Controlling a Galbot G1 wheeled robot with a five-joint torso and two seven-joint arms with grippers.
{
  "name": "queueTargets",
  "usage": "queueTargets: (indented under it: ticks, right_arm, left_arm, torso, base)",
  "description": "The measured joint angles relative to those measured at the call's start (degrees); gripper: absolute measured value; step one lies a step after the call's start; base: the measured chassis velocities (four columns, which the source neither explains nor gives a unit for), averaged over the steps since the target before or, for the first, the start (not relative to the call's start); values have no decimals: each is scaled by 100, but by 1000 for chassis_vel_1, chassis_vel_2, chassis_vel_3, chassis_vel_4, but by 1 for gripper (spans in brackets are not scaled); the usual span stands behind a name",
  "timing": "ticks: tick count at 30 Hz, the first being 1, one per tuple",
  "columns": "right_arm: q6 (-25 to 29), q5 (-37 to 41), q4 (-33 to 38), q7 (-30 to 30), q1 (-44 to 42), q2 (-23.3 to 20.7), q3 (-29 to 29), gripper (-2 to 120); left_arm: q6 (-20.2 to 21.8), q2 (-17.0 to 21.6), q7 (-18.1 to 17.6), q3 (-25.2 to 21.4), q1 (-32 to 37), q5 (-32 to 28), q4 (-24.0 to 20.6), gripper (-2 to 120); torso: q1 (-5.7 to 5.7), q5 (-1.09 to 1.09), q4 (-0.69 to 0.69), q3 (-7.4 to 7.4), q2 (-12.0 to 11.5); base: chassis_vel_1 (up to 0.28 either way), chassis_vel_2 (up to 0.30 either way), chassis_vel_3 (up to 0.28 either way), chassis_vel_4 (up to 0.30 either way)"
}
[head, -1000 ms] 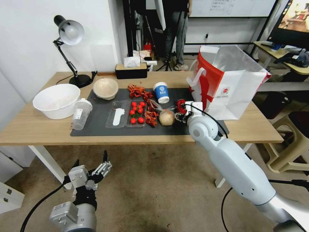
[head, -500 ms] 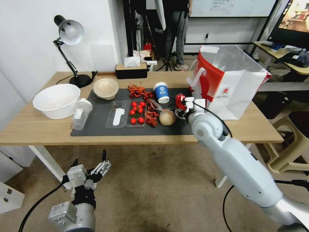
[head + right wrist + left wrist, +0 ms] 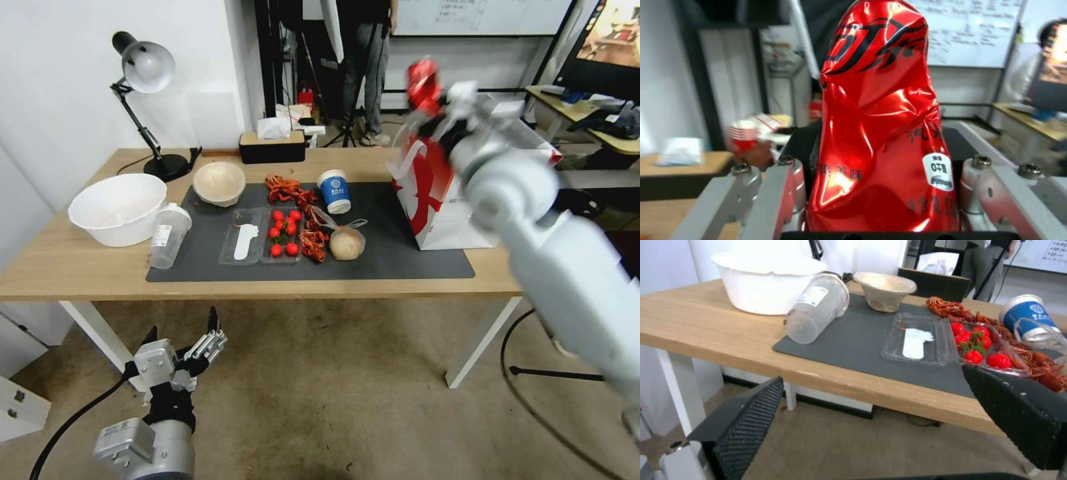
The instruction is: Pick up the trash from the table and place it into the takeout bag.
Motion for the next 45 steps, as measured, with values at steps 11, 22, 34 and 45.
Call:
queueTargets:
  ticks: [11,22,34,45]
  right_arm:
    - [-3,-85,-224,-180,-225,-38,112,77]
    - [66,17,117,-248,-403,-82,182,100]
    - [432,868,1272,-465,-851,-508,266,100]
    - [1405,449,2147,-1225,-2705,-813,675,100]
  left_arm:
    - [5,-10,-64,-11,81,99,-20,100]
    - [9,-27,-73,-19,121,107,-95,100]
    - [13,20,-63,-5,227,190,-121,100]
    - [13,77,-5,-76,159,76,-125,100]
  torso:
    - [-1,-2,1,0,0]
    - [0,-2,1,0,0]
    - [0,-4,2,0,0]
    - [0,-2,-1,-1,1]
  base:
    - [0,0,0,0]
    - [0,0,0,0]
    - [0,0,0,0]
    - [0,0,0,0]
